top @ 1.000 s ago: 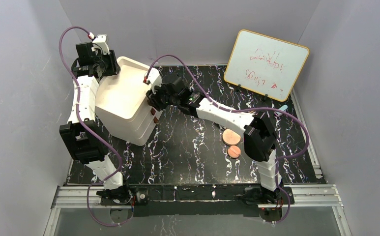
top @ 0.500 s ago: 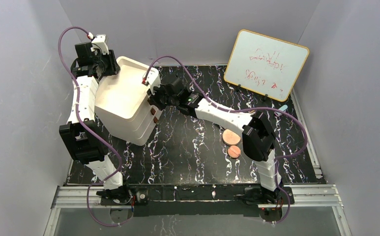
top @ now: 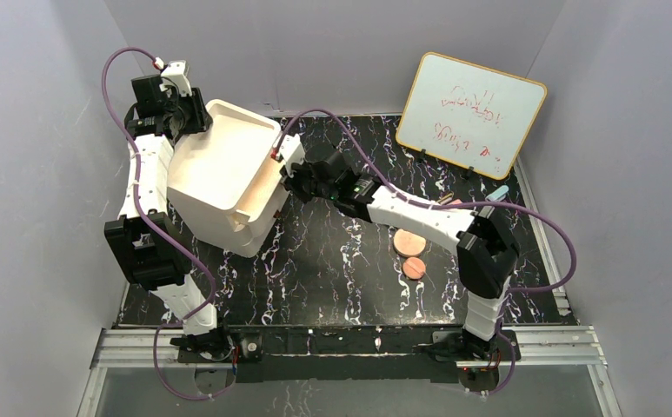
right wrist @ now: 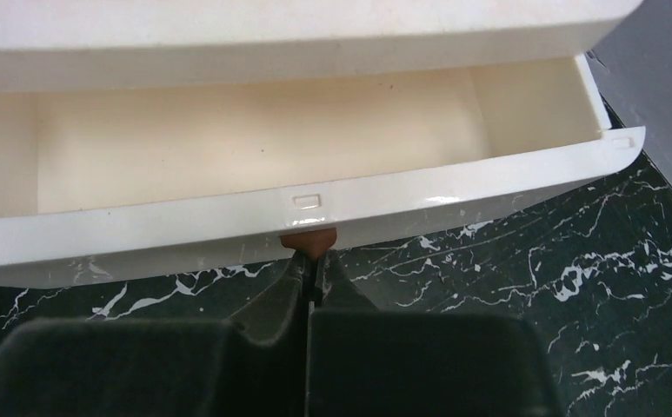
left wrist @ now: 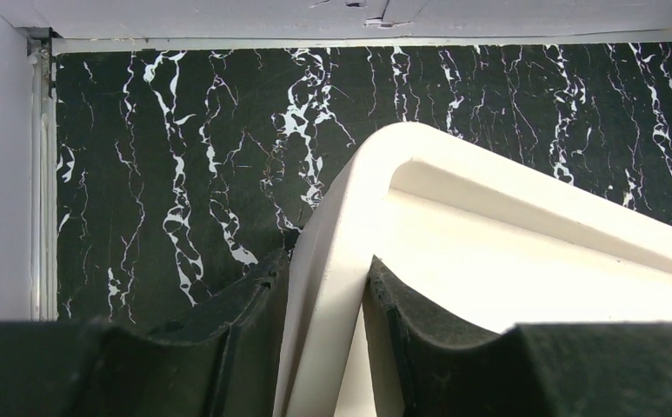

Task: Organize the makeup

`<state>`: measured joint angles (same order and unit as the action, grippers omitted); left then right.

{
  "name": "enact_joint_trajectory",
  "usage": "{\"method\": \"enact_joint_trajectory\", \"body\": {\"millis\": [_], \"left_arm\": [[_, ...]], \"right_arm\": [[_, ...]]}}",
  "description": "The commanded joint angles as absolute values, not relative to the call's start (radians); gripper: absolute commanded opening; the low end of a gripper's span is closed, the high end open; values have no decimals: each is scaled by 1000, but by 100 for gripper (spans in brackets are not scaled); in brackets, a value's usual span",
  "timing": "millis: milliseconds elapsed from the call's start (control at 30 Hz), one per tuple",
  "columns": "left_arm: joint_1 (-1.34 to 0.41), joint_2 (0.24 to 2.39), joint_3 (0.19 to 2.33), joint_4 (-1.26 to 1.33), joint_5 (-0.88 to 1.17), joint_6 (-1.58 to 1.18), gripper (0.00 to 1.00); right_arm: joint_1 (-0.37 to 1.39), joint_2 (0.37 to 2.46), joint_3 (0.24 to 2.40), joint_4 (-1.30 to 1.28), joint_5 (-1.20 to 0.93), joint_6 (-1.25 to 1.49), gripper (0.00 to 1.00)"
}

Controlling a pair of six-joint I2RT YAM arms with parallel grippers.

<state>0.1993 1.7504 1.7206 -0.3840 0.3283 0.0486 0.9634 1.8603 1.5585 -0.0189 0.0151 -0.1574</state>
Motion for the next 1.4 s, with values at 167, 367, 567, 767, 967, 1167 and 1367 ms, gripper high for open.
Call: {"method": "enact_joint_trajectory", "body": {"millis": [167,367,567,767,967,1167,1367], "left_arm": [[218,1717,1695,-414,329,39,34],[218,1721,1697,-413,336,32,34],[218,1725,1699,-413,341,29,34],[217,1728,1701,-413,346,26,34],[218,1729,1700,-413,350,22,34],[218,1735,1703,-413,363,17,34],[218,1736,1704,-413,372,14,34]], "right_arm": [[914,1720,1400,-37,123,-174,1],[882,1661,1323,-40,123,-168,1],[859,1615,1265,-28,120,-130,1],[849,1589,1232,-41,140,-120,1],[834,1555,1210,-71,169,-104,60],[778,1466,1151,-82,205,-50,86],[627,1463,1130,-195,281,-12,94]]}}
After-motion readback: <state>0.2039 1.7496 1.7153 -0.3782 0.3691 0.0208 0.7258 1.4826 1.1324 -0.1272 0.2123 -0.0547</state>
